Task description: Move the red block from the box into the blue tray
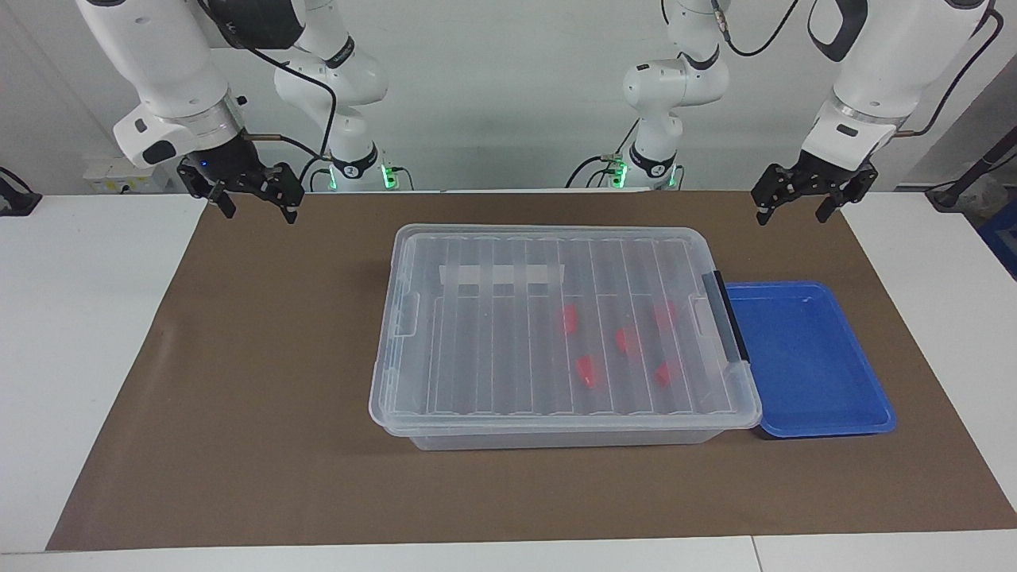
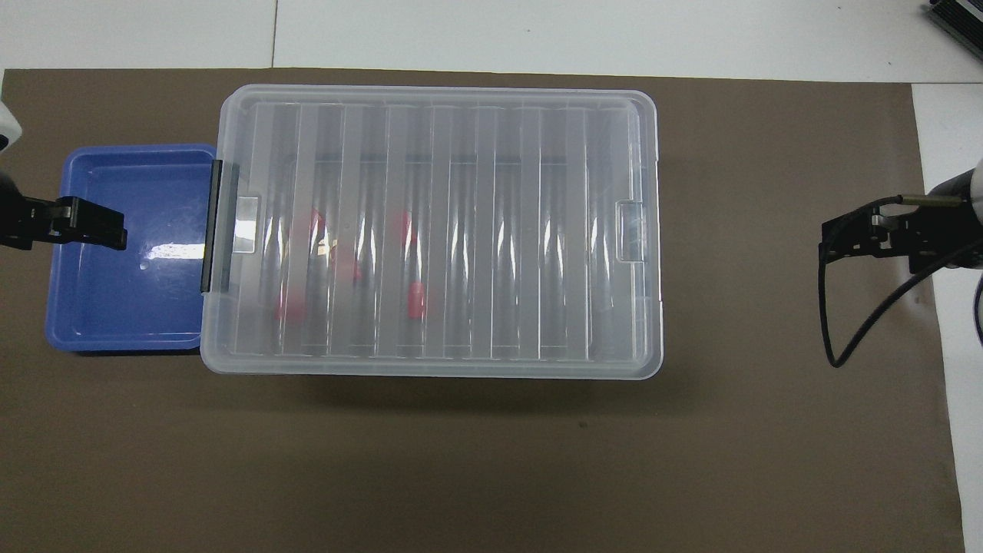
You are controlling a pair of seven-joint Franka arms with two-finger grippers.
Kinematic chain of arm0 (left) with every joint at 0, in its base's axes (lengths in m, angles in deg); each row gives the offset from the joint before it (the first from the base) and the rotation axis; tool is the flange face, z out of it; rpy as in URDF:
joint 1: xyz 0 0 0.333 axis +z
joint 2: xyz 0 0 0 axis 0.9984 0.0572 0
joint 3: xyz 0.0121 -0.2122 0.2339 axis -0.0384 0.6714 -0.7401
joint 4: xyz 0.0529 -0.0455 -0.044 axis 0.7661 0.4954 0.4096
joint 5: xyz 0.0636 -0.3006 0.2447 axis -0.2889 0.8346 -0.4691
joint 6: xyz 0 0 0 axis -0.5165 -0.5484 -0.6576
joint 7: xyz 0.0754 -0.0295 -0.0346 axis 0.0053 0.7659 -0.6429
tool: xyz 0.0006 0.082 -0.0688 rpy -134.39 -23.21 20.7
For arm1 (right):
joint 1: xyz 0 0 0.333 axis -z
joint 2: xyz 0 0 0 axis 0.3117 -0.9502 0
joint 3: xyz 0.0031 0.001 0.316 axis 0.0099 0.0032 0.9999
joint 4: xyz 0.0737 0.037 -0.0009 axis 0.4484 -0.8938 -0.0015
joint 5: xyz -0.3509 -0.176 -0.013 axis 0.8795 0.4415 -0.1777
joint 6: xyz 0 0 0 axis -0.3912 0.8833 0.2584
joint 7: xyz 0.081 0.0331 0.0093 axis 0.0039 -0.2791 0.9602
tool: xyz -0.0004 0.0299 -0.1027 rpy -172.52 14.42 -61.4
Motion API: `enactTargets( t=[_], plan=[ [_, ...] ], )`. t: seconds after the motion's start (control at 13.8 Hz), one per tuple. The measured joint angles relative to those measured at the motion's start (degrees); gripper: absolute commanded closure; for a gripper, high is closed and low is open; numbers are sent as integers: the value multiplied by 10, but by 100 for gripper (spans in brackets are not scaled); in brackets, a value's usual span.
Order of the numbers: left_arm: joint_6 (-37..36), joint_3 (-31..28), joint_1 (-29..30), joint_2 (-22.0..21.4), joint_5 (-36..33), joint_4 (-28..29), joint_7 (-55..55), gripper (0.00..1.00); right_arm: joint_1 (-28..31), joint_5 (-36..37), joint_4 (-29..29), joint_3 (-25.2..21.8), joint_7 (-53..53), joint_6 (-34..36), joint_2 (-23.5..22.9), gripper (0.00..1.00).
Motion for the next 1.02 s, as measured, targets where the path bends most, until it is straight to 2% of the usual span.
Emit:
enactTargets(
  t=[0.36, 0.51, 0.8, 1.02],
  plan=[
    [0, 0, 0, 0, 0, 0, 0, 0, 1, 0, -7, 0, 0, -7, 2, 0],
    [0, 0, 0, 0, 0, 0, 0, 0, 1, 0, -36, 0, 0, -69, 9, 4],
    [0, 0, 0, 0, 0, 0, 0, 0, -2, 0, -112, 1, -2, -176, 25, 3],
    [0, 0, 0, 0, 0, 0, 0, 0, -20, 0, -156, 3, -42, -239, 21, 4]
  ],
)
